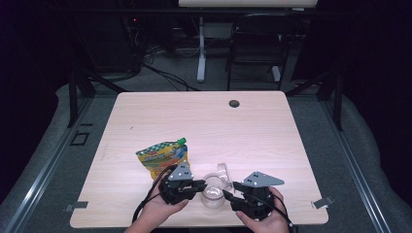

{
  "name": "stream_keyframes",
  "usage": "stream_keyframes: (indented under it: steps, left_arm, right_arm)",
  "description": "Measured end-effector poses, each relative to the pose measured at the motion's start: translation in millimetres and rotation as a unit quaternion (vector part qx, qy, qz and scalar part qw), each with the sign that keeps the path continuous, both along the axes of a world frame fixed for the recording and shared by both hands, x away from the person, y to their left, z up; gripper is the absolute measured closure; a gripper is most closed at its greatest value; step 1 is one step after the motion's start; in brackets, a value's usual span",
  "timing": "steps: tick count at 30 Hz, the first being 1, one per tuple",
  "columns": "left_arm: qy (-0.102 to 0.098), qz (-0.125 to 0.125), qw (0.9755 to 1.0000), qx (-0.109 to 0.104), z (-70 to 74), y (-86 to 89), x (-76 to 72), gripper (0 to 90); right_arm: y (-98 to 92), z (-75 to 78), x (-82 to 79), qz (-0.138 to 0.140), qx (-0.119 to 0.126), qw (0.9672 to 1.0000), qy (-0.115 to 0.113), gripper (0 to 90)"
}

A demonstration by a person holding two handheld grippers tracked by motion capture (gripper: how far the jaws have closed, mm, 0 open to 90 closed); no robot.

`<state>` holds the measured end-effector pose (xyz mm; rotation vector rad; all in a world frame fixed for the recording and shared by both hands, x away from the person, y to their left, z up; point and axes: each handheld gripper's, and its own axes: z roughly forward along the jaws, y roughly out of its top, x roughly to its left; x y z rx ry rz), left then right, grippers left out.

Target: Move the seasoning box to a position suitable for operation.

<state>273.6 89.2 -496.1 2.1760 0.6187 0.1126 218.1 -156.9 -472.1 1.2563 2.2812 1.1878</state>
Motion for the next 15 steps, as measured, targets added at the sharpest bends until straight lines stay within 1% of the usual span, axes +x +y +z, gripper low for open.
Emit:
stream_keyframes:
  steps: [3,5,9,12,13,15]
  left_arm:
    - [0.0,-0.001,1.0,-0.003,-0.6,0.1,0.3,82.9]
    - [0.0,-0.003,1.0,-0.003,-0.6,0.2,0.3,83.2]
    - [0.0,-0.004,1.0,-0.004,-0.9,0.5,0.2,83.6]
    - [0.0,-0.004,1.0,-0.004,-0.9,0.8,0.2,83.6]
    - [-0.001,-0.003,1.0,-0.003,-0.9,0.6,0.0,83.6]
    - [0.0,-0.004,1.0,-0.004,-0.9,0.2,-0.3,83.6]
  right_arm:
    - [-3.6,0.9,0.0,-0.007,0.01,0.9999,0.001,60.0]
    - [-7.0,2.2,0.4,-0.009,0.004,1.0,0.001,61.7]
    - [-11.2,2.2,1.3,-0.016,0.011,0.9998,0.005,62.9]
    - [-13.1,2.8,1.6,-0.022,0.01,0.9997,0.006,64.3]
    - [-14.2,3.2,1.7,-0.026,0.004,0.9996,0.006,64.9]
    - [-17.0,2.9,2.7,-0.035,0.0,0.9994,0.008,65.3]
